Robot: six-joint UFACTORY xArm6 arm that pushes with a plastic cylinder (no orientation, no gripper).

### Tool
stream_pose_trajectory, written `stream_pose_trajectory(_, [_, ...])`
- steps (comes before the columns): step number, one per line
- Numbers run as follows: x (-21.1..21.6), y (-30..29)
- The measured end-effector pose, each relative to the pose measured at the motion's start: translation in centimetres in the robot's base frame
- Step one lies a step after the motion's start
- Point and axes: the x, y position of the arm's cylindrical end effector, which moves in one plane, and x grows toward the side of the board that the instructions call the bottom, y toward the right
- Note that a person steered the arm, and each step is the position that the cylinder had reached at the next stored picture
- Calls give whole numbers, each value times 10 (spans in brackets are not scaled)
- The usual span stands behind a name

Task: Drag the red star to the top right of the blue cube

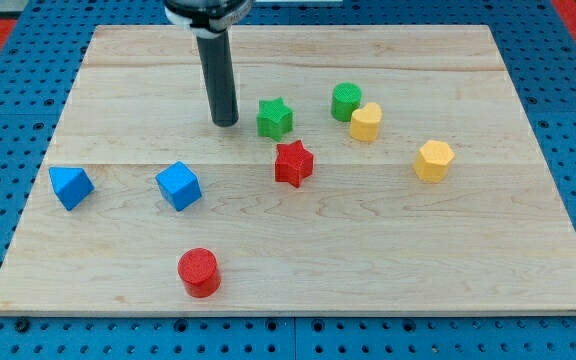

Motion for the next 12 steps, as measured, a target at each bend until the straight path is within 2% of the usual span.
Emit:
stream_pose_trajectory(2, [74,11])
stream_pose_trajectory(3, [90,44])
stream_pose_trajectory(4, [90,84])
stream_pose_trajectory(6, [71,106])
stream_pose_trajectory(7, [74,147])
stream_pose_trajectory(8, [43,147])
stream_pose_trajectory(9, [41,114])
stream_pose_trajectory(10, [43,46])
stream_pose_trajectory(11, [46,4])
stream_pose_trajectory(12, [45,5])
